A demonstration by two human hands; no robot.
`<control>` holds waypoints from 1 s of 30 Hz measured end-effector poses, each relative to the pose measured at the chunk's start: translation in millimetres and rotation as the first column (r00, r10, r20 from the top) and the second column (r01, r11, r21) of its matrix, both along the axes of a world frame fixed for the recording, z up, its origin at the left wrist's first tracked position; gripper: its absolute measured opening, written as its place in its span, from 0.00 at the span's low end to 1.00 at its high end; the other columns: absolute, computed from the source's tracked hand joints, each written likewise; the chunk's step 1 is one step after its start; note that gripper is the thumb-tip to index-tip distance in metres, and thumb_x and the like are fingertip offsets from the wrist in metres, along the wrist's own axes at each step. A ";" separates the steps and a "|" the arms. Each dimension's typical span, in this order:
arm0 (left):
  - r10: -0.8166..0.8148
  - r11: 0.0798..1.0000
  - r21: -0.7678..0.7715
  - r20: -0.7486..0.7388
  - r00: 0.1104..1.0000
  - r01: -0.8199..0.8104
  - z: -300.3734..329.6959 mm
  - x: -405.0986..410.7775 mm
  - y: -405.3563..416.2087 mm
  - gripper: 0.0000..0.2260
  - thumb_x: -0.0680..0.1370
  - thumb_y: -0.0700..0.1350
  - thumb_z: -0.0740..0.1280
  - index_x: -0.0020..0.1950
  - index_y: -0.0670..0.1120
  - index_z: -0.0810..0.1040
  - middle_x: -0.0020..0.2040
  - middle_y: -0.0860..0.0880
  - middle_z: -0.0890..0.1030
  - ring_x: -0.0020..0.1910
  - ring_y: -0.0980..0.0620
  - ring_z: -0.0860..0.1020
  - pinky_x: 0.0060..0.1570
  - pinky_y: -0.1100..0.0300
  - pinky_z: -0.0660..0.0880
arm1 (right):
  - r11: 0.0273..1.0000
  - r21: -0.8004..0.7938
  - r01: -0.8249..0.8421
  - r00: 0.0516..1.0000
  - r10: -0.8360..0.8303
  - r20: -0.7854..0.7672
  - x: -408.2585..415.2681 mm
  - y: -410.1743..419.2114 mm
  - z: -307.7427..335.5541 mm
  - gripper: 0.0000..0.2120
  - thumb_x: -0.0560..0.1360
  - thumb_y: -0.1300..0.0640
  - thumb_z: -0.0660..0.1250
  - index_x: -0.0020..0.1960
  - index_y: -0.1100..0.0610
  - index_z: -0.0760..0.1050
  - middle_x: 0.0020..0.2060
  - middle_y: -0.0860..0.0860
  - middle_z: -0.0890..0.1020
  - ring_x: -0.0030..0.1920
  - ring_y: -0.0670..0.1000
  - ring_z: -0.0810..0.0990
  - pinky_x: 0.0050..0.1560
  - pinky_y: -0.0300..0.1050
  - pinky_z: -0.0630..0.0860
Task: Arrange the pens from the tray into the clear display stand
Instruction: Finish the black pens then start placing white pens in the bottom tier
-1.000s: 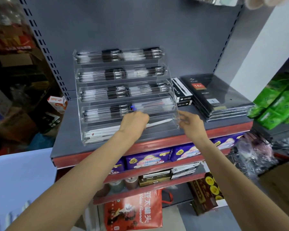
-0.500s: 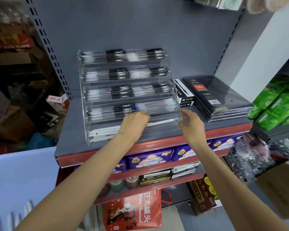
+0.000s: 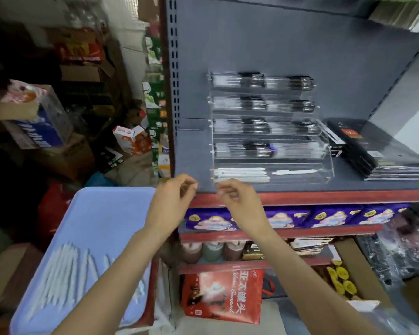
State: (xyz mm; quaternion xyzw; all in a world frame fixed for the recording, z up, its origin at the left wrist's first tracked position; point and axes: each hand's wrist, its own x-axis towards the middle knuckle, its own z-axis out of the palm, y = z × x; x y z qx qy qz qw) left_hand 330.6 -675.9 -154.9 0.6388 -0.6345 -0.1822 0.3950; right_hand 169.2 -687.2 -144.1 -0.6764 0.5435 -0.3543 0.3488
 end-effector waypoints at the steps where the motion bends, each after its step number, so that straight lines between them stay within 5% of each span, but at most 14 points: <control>1: 0.034 0.999 0.032 -0.013 0.999 -0.033 -9.0 25.3 12.1 0.03 0.77 0.45 0.65 0.45 0.49 0.78 0.37 0.54 0.80 0.39 0.52 0.79 0.43 0.58 0.74 | 0.999 0.018 -0.041 0.999 0.041 -0.002 23.4 9.5 -7.3 0.10 0.75 0.68 0.62 0.51 0.60 0.79 0.41 0.48 0.80 0.39 0.41 0.76 0.42 0.23 0.70; 6: 0.106 0.973 0.206 0.017 0.994 -0.107 -63.8 147.4 74.7 0.04 0.77 0.44 0.65 0.45 0.48 0.78 0.40 0.50 0.82 0.39 0.50 0.80 0.46 0.53 0.76 | 0.982 0.131 -0.137 0.990 0.142 -0.025 130.1 56.5 -69.2 0.10 0.73 0.68 0.62 0.50 0.61 0.79 0.40 0.52 0.81 0.37 0.39 0.77 0.43 0.30 0.71; 9: 0.065 0.943 0.318 0.098 0.993 -0.093 -99.6 200.5 104.0 0.05 0.77 0.41 0.64 0.49 0.44 0.79 0.46 0.46 0.82 0.44 0.48 0.79 0.49 0.55 0.75 | 0.956 0.274 -0.100 0.975 0.150 -0.167 175.1 79.4 -114.8 0.13 0.75 0.65 0.63 0.59 0.61 0.76 0.51 0.55 0.80 0.53 0.52 0.79 0.53 0.39 0.71; 12: -0.091 0.912 0.409 0.196 0.976 0.003 -131.6 230.7 117.7 0.12 0.78 0.41 0.63 0.60 0.42 0.76 0.59 0.43 0.78 0.59 0.44 0.75 0.59 0.55 0.70 | 0.935 0.352 -0.033 0.910 0.174 -0.377 200.1 95.9 -146.2 0.20 0.76 0.62 0.62 0.67 0.61 0.68 0.63 0.60 0.72 0.64 0.57 0.72 0.62 0.44 0.66; 16: -0.393 0.838 0.517 0.347 0.852 0.176 -154.0 242.7 121.5 0.25 0.80 0.51 0.60 0.75 0.46 0.59 0.77 0.48 0.57 0.75 0.49 0.56 0.73 0.57 0.54 | 0.947 0.317 0.048 0.762 0.170 -0.625 213.7 103.3 -165.3 0.22 0.76 0.62 0.62 0.70 0.59 0.63 0.64 0.61 0.68 0.65 0.60 0.68 0.65 0.47 0.64; 20: -0.512 0.792 0.587 0.485 0.709 0.170 -167.5 248.7 116.9 0.29 0.81 0.56 0.56 0.77 0.48 0.48 0.78 0.49 0.46 0.77 0.50 0.46 0.75 0.54 0.48 | 0.933 0.342 0.111 0.721 0.162 -0.674 222.2 100.7 -166.2 0.17 0.75 0.60 0.65 0.61 0.64 0.65 0.59 0.63 0.73 0.60 0.61 0.73 0.58 0.50 0.70; 23: -0.525 0.785 0.595 0.485 0.699 0.176 -171.2 246.7 117.5 0.29 0.82 0.54 0.54 0.77 0.48 0.45 0.78 0.50 0.42 0.77 0.51 0.43 0.74 0.54 0.44 | 0.894 0.416 0.165 0.718 0.180 -0.672 224.3 98.8 -164.3 0.16 0.76 0.59 0.64 0.59 0.65 0.67 0.58 0.63 0.74 0.59 0.62 0.75 0.54 0.50 0.72; 27: -0.511 0.784 0.581 0.403 0.759 0.219 -169.8 244.0 114.5 0.28 0.81 0.52 0.56 0.77 0.48 0.48 0.78 0.49 0.44 0.77 0.51 0.44 0.74 0.55 0.44 | 0.879 0.450 0.159 0.743 0.193 -0.641 219.2 91.7 -163.2 0.09 0.75 0.57 0.65 0.45 0.63 0.71 0.48 0.59 0.77 0.54 0.58 0.77 0.46 0.44 0.69; 30: -0.392 0.840 0.471 0.184 0.901 0.270 -157.3 235.9 111.2 0.23 0.81 0.48 0.59 0.75 0.45 0.60 0.77 0.47 0.57 0.76 0.50 0.55 0.72 0.59 0.51 | 0.885 0.441 0.148 0.859 0.106 -0.501 214.7 90.7 -153.8 0.19 0.74 0.56 0.68 0.31 0.60 0.63 0.36 0.57 0.70 0.39 0.54 0.73 0.40 0.47 0.67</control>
